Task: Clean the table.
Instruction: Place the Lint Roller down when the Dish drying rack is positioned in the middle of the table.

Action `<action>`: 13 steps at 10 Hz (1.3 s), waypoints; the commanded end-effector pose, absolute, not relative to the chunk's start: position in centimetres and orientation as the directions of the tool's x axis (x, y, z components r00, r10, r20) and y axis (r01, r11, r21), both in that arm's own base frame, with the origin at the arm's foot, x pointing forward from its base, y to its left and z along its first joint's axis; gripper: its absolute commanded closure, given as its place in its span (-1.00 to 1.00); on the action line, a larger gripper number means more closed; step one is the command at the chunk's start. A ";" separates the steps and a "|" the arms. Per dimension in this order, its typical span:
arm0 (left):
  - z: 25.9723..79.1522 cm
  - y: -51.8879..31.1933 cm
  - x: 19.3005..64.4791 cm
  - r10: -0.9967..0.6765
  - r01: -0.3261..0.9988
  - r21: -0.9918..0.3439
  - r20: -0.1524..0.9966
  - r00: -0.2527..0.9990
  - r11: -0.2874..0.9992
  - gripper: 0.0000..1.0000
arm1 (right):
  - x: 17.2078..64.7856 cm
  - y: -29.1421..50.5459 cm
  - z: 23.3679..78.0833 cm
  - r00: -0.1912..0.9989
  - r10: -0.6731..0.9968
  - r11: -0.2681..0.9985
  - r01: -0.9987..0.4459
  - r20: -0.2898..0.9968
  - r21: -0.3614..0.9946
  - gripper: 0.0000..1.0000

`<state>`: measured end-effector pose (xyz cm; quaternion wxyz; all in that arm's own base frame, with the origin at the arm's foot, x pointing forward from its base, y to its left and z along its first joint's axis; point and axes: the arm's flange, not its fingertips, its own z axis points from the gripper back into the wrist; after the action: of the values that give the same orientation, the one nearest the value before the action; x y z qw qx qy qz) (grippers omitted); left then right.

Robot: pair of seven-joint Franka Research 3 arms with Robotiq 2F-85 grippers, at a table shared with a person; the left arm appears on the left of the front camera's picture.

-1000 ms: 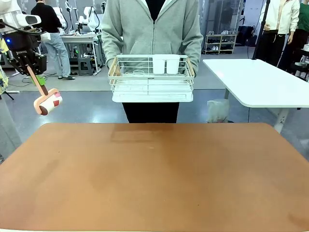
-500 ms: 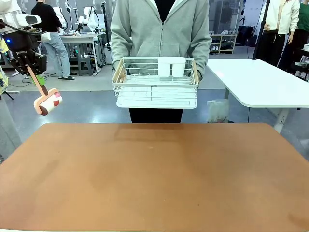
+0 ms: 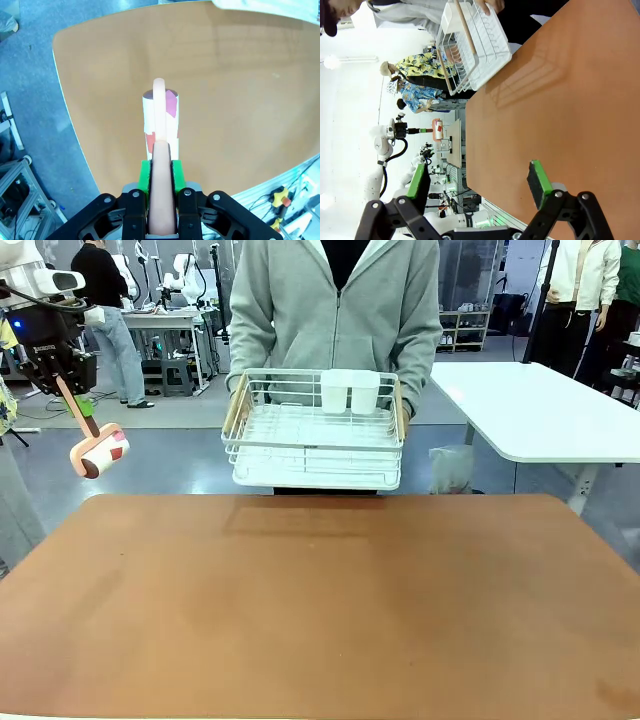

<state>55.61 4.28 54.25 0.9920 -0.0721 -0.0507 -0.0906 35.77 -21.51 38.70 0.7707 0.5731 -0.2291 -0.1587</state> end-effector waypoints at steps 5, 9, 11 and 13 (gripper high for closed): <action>54.6 4.6 55.7 -0.185 0.199 -0.124 0.118 0.976 0.972 0.58 | 35.6 -21.4 38.9 0.843 -0.509 0.292 -0.020 0.173 0.956 -1.00; 54.6 4.6 55.7 -0.185 0.199 -0.124 0.118 0.976 0.972 0.58 | 35.6 -21.4 38.9 0.843 -0.509 0.292 -0.020 0.173 0.956 -1.00; 54.6 4.6 55.7 -0.185 0.199 -0.124 0.118 0.976 0.972 0.58 | 35.6 -21.4 38.9 0.843 -0.509 0.292 -0.020 0.173 0.956 -1.00; 54.6 4.6 55.7 -0.185 0.199 -0.124 0.118 0.976 0.972 0.58 | 35.6 -21.4 38.9 0.843 -0.509 0.292 -0.020 0.173 0.956 -1.00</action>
<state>55.61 4.28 54.25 0.9920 -0.0721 -0.0507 -0.0906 35.77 -21.51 38.70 0.7707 0.5731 -0.2291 -0.1587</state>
